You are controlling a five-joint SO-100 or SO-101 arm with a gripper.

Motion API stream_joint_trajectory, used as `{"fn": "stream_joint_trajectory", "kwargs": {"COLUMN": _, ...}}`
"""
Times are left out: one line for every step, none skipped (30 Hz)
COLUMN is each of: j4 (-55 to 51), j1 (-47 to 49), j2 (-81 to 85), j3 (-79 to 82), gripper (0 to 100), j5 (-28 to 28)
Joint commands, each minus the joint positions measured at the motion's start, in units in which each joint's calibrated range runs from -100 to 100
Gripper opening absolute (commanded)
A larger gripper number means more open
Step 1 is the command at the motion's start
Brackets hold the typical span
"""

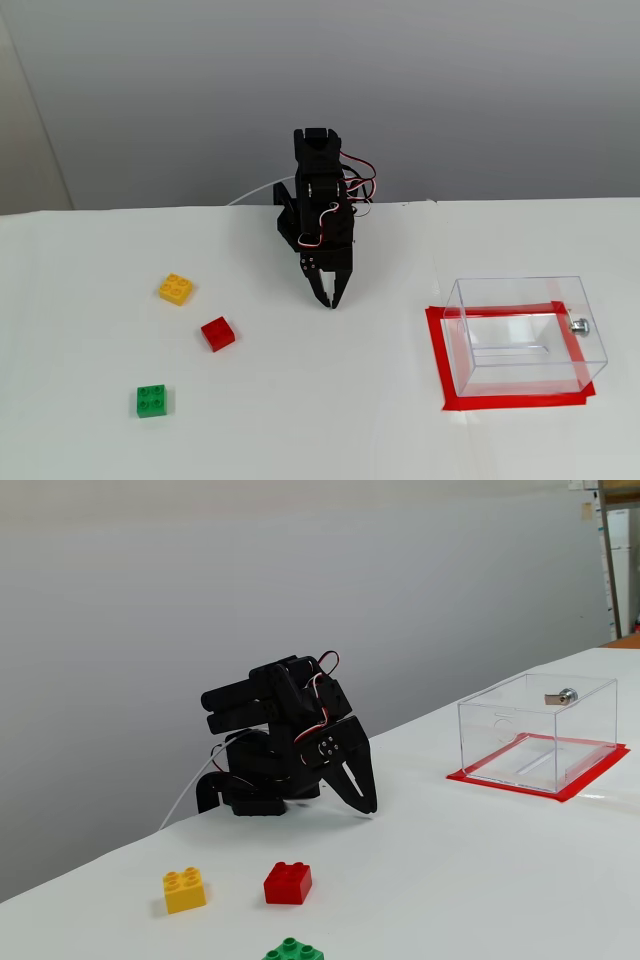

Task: Pick the red lego brick and place it into the transparent box

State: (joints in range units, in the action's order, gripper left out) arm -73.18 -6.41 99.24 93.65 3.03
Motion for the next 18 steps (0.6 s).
{"fn": "stream_joint_trajectory", "kwargs": {"j4": -0.1, "j1": -0.58, "j2": 0.51, "j3": -1.24, "gripper": 2, "j5": 0.1}}
{"fn": "stream_joint_trajectory", "kwargs": {"j4": -0.1, "j1": -0.58, "j2": 0.51, "j3": -1.24, "gripper": 2, "j5": 0.1}}
{"fn": "stream_joint_trajectory", "kwargs": {"j4": -0.1, "j1": -0.58, "j2": 0.51, "j3": -1.24, "gripper": 2, "j5": 0.1}}
{"fn": "stream_joint_trajectory", "kwargs": {"j4": -0.1, "j1": -0.58, "j2": 0.51, "j3": -1.24, "gripper": 2, "j5": 0.1}}
{"fn": "stream_joint_trajectory", "kwargs": {"j4": -0.1, "j1": -0.58, "j2": 0.51, "j3": -1.24, "gripper": 2, "j5": 0.1}}
{"fn": "stream_joint_trajectory", "kwargs": {"j4": -0.1, "j1": -0.58, "j2": 0.51, "j3": -1.24, "gripper": 2, "j5": 0.1}}
{"fn": "stream_joint_trajectory", "kwargs": {"j4": -0.1, "j1": -0.58, "j2": 0.51, "j3": -1.24, "gripper": 2, "j5": 0.1}}
{"fn": "stream_joint_trajectory", "kwargs": {"j4": -0.1, "j1": -0.5, "j2": 0.51, "j3": -1.24, "gripper": 1, "j5": 0.1}}
{"fn": "stream_joint_trajectory", "kwargs": {"j4": -0.1, "j1": -0.21, "j2": 0.51, "j3": -1.24, "gripper": 1, "j5": -0.16}}
{"fn": "stream_joint_trajectory", "kwargs": {"j4": -0.1, "j1": -0.13, "j2": 0.51, "j3": -1.24, "gripper": 1, "j5": -0.21}}
{"fn": "stream_joint_trajectory", "kwargs": {"j4": -0.1, "j1": -0.13, "j2": 0.51, "j3": -1.24, "gripper": 1, "j5": -0.21}}
{"fn": "stream_joint_trajectory", "kwargs": {"j4": -0.1, "j1": -0.13, "j2": 0.51, "j3": -1.24, "gripper": 1, "j5": -0.26}}
{"fn": "stream_joint_trajectory", "kwargs": {"j4": -0.1, "j1": -0.21, "j2": 0.51, "j3": -1.24, "gripper": 1, "j5": -0.21}}
{"fn": "stream_joint_trajectory", "kwargs": {"j4": -0.1, "j1": -0.21, "j2": 0.51, "j3": -1.24, "gripper": 1, "j5": -0.21}}
{"fn": "stream_joint_trajectory", "kwargs": {"j4": -0.1, "j1": -0.21, "j2": 0.51, "j3": -1.24, "gripper": 1, "j5": -0.21}}
{"fn": "stream_joint_trajectory", "kwargs": {"j4": -0.1, "j1": -0.21, "j2": 0.51, "j3": -1.24, "gripper": 1, "j5": -0.21}}
{"fn": "stream_joint_trajectory", "kwargs": {"j4": -0.1, "j1": -0.21, "j2": 0.51, "j3": -1.24, "gripper": 1, "j5": -0.21}}
{"fn": "stream_joint_trajectory", "kwargs": {"j4": -0.1, "j1": -0.13, "j2": 0.51, "j3": -1.24, "gripper": 1, "j5": -0.26}}
